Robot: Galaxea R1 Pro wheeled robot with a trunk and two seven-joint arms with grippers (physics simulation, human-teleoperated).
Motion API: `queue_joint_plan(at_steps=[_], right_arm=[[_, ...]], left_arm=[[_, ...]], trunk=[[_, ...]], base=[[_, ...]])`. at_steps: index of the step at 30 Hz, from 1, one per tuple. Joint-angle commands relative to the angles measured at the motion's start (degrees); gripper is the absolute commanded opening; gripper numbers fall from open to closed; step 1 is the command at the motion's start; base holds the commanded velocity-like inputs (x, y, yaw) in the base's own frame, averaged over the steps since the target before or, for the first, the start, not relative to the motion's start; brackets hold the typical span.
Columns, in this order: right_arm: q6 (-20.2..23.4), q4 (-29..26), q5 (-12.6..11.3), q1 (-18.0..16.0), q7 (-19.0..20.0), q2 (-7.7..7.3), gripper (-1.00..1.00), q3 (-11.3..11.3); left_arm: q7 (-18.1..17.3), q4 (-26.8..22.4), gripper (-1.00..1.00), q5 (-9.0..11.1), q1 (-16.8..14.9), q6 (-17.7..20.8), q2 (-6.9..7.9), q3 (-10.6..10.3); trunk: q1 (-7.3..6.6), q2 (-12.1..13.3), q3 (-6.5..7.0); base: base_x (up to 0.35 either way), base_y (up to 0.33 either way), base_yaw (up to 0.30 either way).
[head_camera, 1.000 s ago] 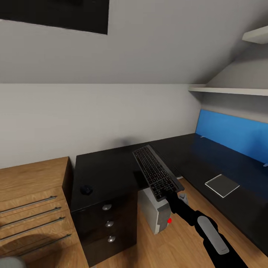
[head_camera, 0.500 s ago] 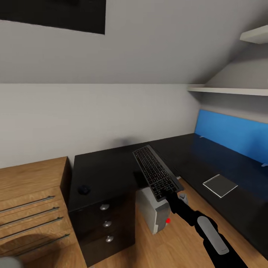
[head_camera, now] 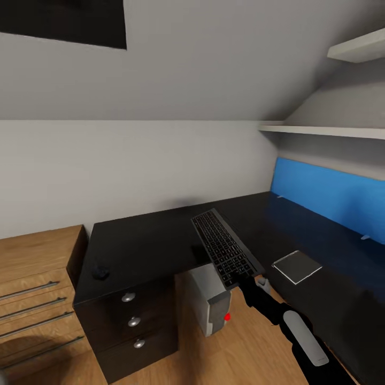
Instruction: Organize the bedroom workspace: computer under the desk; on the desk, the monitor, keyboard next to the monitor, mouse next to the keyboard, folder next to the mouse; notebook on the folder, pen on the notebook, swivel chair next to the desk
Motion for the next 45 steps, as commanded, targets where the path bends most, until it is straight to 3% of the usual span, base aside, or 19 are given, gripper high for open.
queue_joint_plan(at_steps=[1,25,29,33,36,45], right_arm=[[0.04,0.0,-0.33,-0.03,0.04,-0.05,-1.0,0.06],[0.55,1.16,-0.92,-0.03,0.25,0.2,-1.0,0.32],[2.32,1.39,-1.07,-0.03,0.16,0.27,-1.0,0.34],[5.83,1.49,-2.3,-0.03,0.11,0.29,-1.0,0.2],[7.7,2.5,-4.87,-0.03,-0.05,0.3,-1.0,0.31],[7.48,3.82,-6.8,-0.03,0.21,0.72,-1.0,0.13]], left_arm=[[0.37,-0.13,1.0,0.27,-0.01,-0.05,-0.01,-0.21],[0.53,-0.34,1.0,0.31,-0.01,-0.34,0.08,-0.16],[0.55,-0.49,1.0,0.31,-0.01,-0.5,0.06,-0.17],[0.55,-0.62,1.0,0.33,-0.01,-1.15,0.05,-0.22],[0.55,-0.65,1.0,0.39,-0.01,-2.14,0.05,-0.24],[0.55,-0.58,1.0,0.47,-0.01,-2.32,-0.07,-0.24]], trunk=[[0.01,-0.03,-0.05],[0.01,-0.03,-0.05],[0.01,-0.03,-0.05],[0.01,-0.03,-0.05],[0.01,-0.03,-0.05],[0.01,-0.03,-0.05]], base=[[0.13,-0.155,0.0],[0.064,0.019,0.0],[0.157,0.093,0.0],[0.045,0.027,0.0],[0.011,0.007,0.0],[0.001,0.0,0.0]])
